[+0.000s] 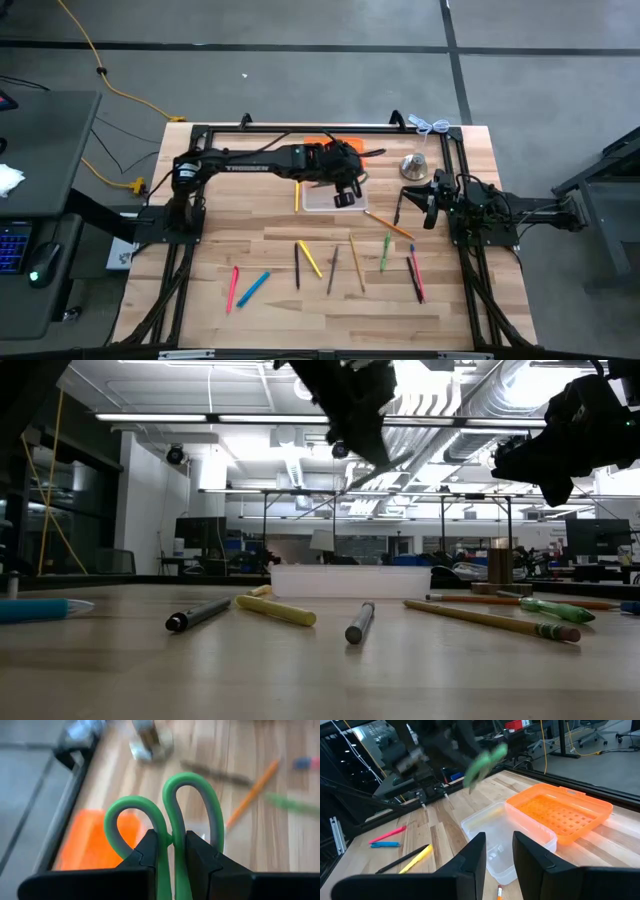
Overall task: Pick & place school supplies into a supply box
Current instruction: Put the green scissors into the orange supply box
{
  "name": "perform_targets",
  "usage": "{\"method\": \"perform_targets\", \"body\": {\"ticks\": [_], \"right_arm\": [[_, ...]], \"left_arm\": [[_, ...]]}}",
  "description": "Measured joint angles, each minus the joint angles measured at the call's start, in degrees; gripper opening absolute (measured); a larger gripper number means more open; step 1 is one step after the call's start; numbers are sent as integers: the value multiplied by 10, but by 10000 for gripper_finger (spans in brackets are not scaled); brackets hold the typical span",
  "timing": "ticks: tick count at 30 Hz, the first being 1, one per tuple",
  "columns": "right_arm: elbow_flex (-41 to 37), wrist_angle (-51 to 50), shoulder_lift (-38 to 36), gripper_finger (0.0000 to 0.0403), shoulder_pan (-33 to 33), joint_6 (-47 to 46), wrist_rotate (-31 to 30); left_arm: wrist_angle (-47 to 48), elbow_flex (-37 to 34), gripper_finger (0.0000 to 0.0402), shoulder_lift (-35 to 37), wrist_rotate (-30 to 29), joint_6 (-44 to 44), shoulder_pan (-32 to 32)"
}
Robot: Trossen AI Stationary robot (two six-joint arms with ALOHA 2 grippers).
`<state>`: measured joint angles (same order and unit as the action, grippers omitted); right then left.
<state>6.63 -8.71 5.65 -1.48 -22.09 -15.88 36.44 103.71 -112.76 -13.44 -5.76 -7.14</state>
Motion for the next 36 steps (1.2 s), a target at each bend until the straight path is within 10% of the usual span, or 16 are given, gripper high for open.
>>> {"method": "perform_targets", "body": {"ticks": [36], "right_arm": [[0, 0, 0, 74, 0, 0, 0]], "left_arm": [[-20, 2, 88, -56, 24, -20, -9]]}}
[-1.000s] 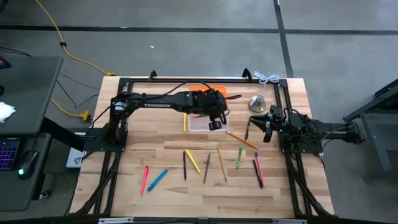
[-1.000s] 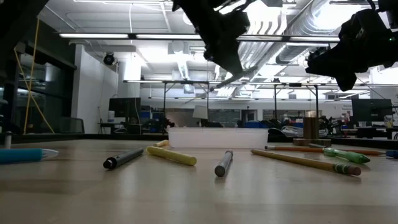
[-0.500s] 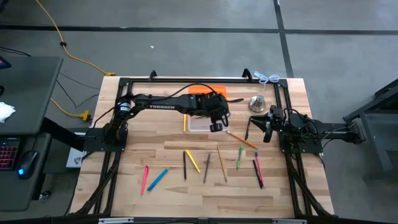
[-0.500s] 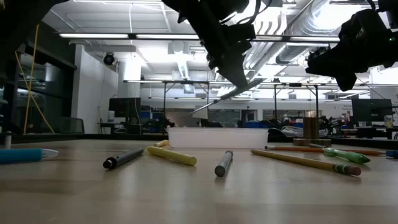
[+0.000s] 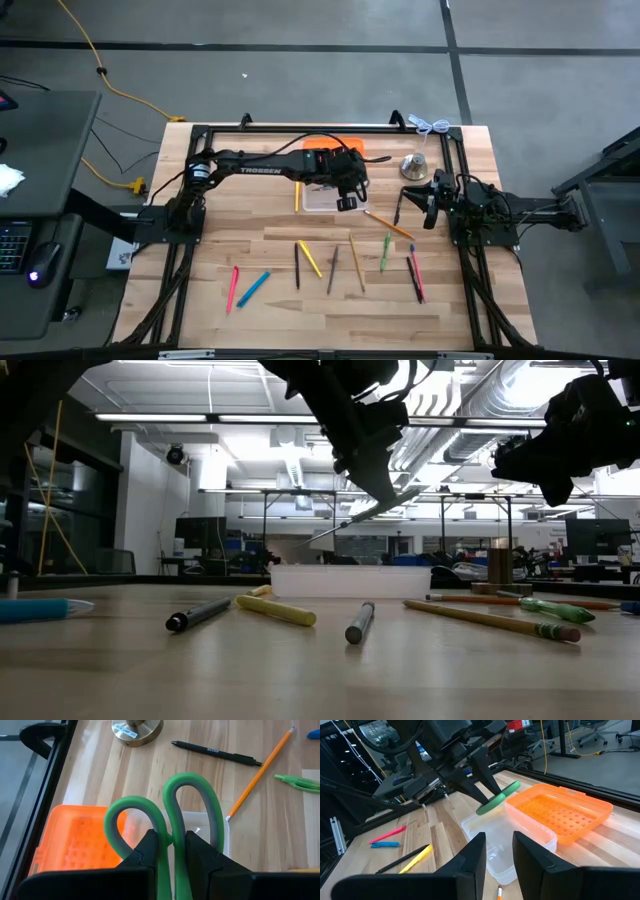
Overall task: Pick & place school supplies into a supply box
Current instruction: Put the green scissors into the orange supply box
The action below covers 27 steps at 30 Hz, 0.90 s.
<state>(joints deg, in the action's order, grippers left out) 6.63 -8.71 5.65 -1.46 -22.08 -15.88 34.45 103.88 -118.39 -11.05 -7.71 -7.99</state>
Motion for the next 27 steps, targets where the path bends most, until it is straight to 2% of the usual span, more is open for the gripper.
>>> {"method": "perform_targets", "body": {"ticks": [11, 18, 27], "right_arm": [[0, 0, 0, 74, 0, 0, 0], [0, 0, 0, 74, 0, 0, 0], [0, 0, 0, 74, 0, 0, 0]], "left_arm": [[-3, 0, 88, -6, 1, 0, 0], [29, -2, 88, -27, 12, 4, -3], [11, -1, 88, -37, 15, 5, -3]]}}
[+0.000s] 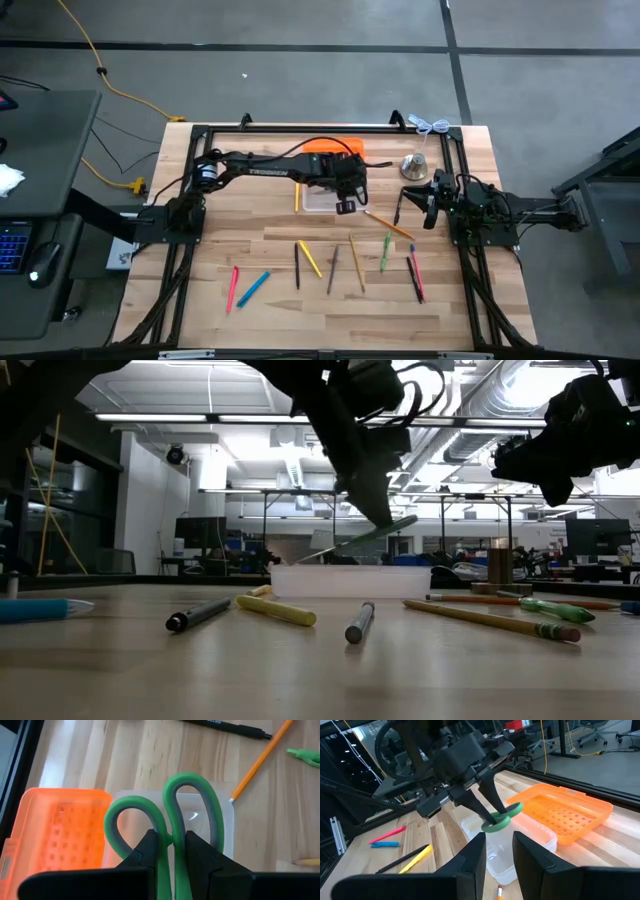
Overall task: Pick & place school supplies into a supply box
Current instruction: Put the green scissors into the orange supply box
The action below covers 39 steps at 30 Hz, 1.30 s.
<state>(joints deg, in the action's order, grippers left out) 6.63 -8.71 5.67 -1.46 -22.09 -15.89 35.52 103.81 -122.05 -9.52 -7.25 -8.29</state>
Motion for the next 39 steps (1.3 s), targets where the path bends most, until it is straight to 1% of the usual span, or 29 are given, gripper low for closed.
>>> {"method": "perform_targets", "body": {"ticks": [3, 5, 7, 9, 12, 14, 25, 39], "right_arm": [[0, 0, 0, 74, 0, 0, 0], [0, 0, 0, 74, 0, 0, 0], [0, 0, 0, 74, 0, 0, 0], [0, 0, 0, 74, 0, 0, 0], [0, 0, 0, 74, 0, 0, 0], [0, 0, 0, 74, 0, 0, 0], [0, 0, 0, 74, 0, 0, 0], [0, 0, 0, 74, 0, 0, 0]], "left_arm": [[-11, 0, 88, -11, 1, 0, -3], [-5, 0, 88, -12, 12, 0, -5], [-23, 3, 88, -24, 13, 0, -5], [5, -2, 88, -28, 11, 0, -8], [-14, 1, 88, -37, 14, 0, -10], [-1, 1, 88, -37, 15, 1, -12], [4, 1, 88, -37, 13, 16, -27], [11, 1, 88, -37, 14, 21, -27]]}}
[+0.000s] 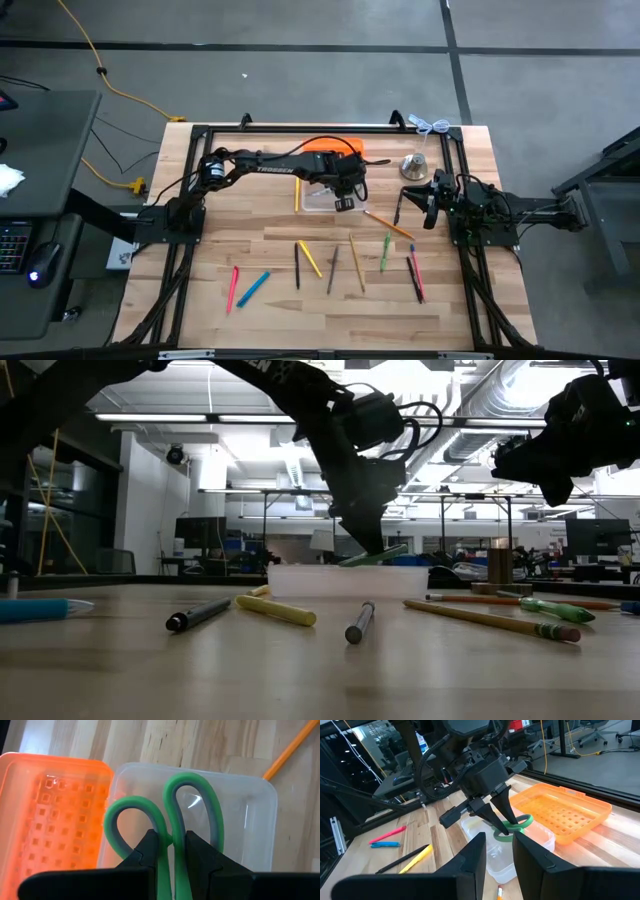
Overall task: Pick & place school supplies into a supply box
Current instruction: Put the green scissors into the orange supply box
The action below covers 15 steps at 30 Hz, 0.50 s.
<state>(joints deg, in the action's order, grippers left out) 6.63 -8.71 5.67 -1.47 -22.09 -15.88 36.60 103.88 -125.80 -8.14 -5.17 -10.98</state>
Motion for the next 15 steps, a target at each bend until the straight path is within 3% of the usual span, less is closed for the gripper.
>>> {"method": "perform_targets", "body": {"ticks": [15], "right_arm": [[0, 0, 0, 74, 0, 0, 0]], "left_arm": [[9, 0, 88, 0, 22, 41, -24]]}}
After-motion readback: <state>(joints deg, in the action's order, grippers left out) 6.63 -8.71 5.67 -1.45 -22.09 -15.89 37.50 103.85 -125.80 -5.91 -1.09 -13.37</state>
